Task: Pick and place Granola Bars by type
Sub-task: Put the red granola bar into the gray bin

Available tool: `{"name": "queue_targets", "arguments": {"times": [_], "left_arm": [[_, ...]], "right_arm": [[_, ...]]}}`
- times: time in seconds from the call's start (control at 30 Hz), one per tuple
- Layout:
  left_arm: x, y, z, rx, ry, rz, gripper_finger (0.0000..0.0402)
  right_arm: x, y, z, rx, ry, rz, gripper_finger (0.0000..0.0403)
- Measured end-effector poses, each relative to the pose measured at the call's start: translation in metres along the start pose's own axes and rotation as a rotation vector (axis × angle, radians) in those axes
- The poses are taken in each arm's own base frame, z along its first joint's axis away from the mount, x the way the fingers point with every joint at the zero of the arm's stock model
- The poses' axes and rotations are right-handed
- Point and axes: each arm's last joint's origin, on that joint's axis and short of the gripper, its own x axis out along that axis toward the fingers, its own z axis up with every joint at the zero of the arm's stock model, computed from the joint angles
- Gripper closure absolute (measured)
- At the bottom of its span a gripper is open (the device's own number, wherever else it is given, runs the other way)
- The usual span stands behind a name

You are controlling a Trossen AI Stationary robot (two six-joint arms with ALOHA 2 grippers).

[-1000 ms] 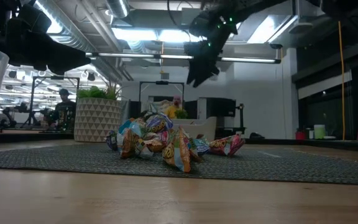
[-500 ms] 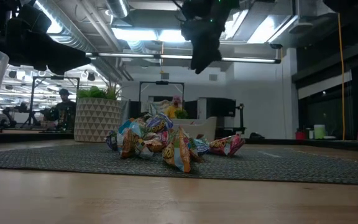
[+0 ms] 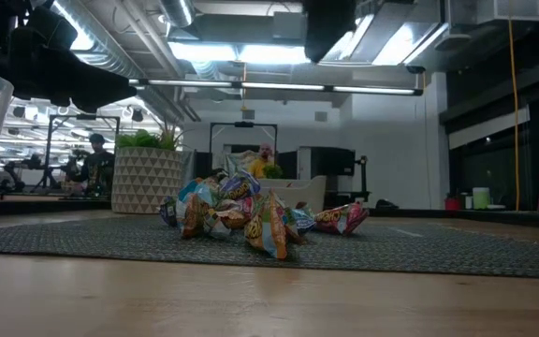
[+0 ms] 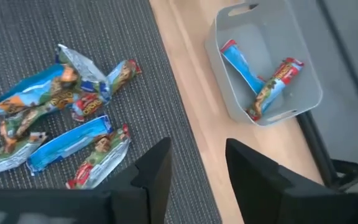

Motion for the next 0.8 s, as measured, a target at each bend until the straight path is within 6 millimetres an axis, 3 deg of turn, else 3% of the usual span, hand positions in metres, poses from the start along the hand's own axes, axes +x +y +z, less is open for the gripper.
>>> {"name": "queue_targets", "arguments": {"times": [0.4,0.6,0.8], "left_arm": [[0.0,0.0,0.0,0.0,0.0,0.0,0.021],[0.0,0.0,0.0,0.0,0.0,0.0,0.0212],[0.0,0.0,0.0,0.0,0.0,0.0,0.021]], "right_arm": [[-0.045,0.068,-0.032,-0.026,-0.063,0.078,0.025],[-0.046,0.087,-0.039,-0.024,-0.057,0.101,0.025],[-0.043,0.091,-0.04,0.066,-0.05,0.104,0.025]]}}
